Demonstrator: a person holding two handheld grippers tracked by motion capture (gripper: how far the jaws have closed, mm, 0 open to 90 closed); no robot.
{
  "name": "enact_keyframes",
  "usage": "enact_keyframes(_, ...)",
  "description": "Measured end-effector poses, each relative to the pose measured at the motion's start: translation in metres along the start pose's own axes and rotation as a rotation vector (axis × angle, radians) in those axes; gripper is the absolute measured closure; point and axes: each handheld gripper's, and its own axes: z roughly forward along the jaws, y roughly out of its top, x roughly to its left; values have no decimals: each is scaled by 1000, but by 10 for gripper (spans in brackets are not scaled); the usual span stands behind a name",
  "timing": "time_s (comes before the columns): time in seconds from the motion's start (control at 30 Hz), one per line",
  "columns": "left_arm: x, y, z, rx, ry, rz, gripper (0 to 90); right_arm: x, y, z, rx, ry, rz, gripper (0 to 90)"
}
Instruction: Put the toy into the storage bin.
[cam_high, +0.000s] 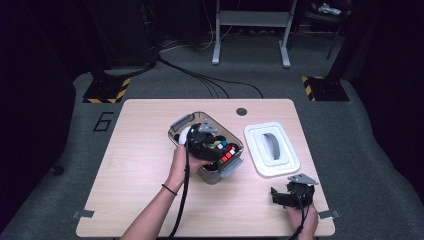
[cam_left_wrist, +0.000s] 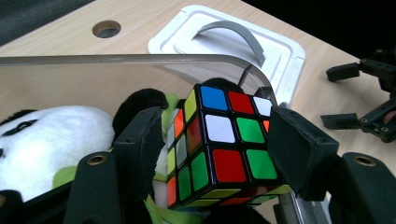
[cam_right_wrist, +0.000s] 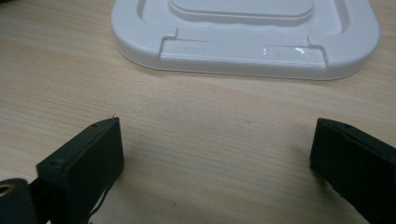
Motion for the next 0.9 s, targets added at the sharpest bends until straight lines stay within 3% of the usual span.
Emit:
enact_keyframes(0.3, -2, -2, -1, 0, 7, 24, 362, 0, 0, 0, 0, 0, -1, 19)
enact_keyframes(0.37, -1, -1, -2, -3, -3, 14, 359, 0, 0, 0, 0, 1, -2, 19)
enact_keyframes(0.47, 0, 1, -4, -1, 14, 5, 288, 0, 0, 0, 1, 2, -2, 19)
enact_keyframes(0.67, 4, -4, -22, -17, 32, -20, 175, -1, 2, 0, 11, 13, -4, 7)
enact_keyframes(0.9, 18, -25, -50, -31, 84, -33, 146, -8, 6, -4, 5, 31, 18, 1)
